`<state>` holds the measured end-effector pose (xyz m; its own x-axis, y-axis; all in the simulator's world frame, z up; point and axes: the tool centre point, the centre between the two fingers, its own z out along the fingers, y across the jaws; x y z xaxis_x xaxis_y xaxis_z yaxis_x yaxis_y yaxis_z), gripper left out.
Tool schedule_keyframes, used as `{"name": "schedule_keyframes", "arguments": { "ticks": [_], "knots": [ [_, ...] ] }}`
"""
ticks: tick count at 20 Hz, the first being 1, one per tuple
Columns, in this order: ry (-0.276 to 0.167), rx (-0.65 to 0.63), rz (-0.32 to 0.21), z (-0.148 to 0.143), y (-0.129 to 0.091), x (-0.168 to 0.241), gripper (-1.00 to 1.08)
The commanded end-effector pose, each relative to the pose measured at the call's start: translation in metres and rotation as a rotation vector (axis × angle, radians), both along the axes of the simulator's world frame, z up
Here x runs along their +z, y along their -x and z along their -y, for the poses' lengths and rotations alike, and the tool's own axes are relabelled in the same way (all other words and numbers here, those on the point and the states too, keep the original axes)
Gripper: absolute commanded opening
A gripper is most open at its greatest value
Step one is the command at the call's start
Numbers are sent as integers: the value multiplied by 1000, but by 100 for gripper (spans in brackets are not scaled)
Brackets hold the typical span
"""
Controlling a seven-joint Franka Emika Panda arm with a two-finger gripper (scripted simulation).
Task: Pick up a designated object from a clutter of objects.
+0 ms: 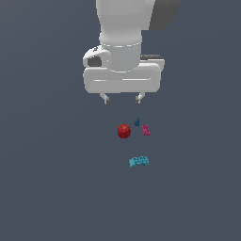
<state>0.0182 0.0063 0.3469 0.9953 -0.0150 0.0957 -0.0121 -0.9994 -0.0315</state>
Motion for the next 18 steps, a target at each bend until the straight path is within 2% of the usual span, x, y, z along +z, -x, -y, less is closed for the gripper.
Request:
{"name": "schedule_keyframes", "arguments": {
  "ticks": [1, 10, 18],
  "knots": [
    [1, 1, -4, 0, 1, -10, 100],
    [12, 8, -28, -3, 11, -79, 100],
    [24, 24, -60, -7, 41, -167, 100]
  ]
}}
